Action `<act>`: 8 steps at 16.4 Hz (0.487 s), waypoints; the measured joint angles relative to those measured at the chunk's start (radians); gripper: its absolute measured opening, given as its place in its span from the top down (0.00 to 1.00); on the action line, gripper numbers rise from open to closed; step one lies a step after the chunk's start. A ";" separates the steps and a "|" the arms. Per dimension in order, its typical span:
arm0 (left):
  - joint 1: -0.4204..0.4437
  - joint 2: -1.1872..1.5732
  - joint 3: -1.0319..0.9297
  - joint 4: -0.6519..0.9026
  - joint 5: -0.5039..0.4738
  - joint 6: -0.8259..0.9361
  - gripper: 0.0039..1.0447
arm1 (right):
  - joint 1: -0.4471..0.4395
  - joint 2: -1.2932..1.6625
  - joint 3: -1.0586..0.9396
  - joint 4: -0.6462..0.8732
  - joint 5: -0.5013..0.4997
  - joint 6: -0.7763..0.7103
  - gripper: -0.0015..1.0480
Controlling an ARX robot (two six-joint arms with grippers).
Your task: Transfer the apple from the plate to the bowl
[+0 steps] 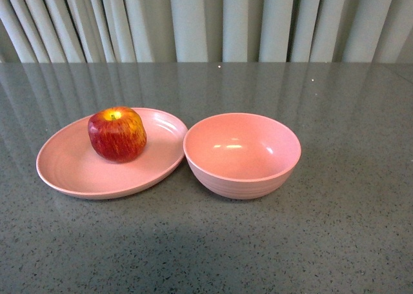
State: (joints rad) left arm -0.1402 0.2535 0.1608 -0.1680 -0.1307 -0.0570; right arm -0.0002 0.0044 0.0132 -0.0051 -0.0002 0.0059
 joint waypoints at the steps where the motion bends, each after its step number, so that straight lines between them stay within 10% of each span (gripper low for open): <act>1: -0.024 0.050 0.032 0.072 0.005 -0.003 0.06 | 0.000 0.000 0.000 0.000 0.000 0.000 0.06; 4: -0.082 0.542 0.203 0.457 0.135 0.039 0.06 | 0.000 0.000 0.000 0.001 0.000 0.000 0.06; 8: -0.061 0.974 0.439 0.540 0.235 0.050 0.06 | 0.000 0.000 0.000 0.001 0.000 0.000 0.06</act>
State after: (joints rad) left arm -0.2008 1.2274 0.5999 0.3717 0.1040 -0.0074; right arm -0.0002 0.0044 0.0132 -0.0044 -0.0006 0.0059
